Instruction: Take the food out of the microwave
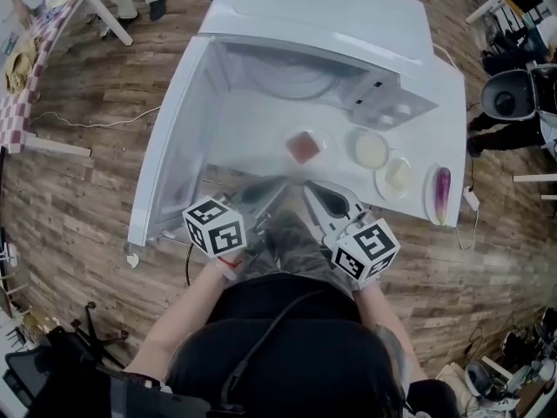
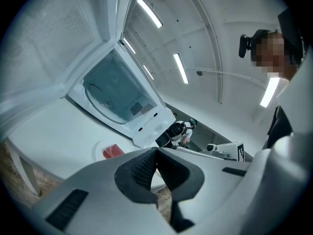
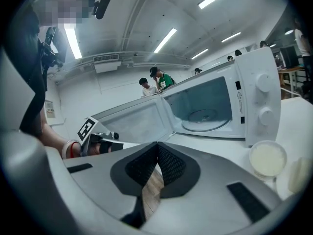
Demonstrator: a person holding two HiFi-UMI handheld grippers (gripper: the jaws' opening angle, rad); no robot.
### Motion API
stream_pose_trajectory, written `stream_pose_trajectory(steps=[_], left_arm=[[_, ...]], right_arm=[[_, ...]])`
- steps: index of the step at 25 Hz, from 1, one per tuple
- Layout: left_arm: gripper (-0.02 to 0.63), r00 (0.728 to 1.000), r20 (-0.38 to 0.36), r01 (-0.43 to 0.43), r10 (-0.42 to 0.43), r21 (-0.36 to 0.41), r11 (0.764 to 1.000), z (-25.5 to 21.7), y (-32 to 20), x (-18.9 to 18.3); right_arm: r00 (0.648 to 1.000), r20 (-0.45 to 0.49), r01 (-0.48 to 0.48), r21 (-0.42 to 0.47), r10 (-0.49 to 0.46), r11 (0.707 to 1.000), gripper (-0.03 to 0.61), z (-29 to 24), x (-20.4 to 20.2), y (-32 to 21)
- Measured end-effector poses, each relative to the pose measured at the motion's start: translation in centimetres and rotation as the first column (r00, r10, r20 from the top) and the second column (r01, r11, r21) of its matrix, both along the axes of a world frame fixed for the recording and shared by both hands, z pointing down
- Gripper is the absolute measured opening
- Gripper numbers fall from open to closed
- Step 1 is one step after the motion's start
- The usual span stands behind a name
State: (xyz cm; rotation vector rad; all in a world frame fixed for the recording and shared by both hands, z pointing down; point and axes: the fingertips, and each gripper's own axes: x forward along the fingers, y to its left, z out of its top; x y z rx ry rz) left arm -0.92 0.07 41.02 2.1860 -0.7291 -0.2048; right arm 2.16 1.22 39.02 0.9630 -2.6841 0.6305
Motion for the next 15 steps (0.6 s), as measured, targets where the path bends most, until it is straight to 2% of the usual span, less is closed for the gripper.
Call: stream_pose_trajectory(steps=[8,15], left_arm=[[0.011,0.999,0.037,-0.023,0.02,0.068,0.997,-1.9,-0.8,0.4],[0.011,0.998,0.059,-0.031,0.028,0.057,0.998,-1.8,-1.3,0.6]], right_arm=[[1.0,0.0,0.016,0.042,-0.016,0.999,0.02,-1.4,-0.4,-0.5],[0.999,0.011,0.05,0.044,-0.05,0.998,0.02,-1.8,-0.5,-0.7]])
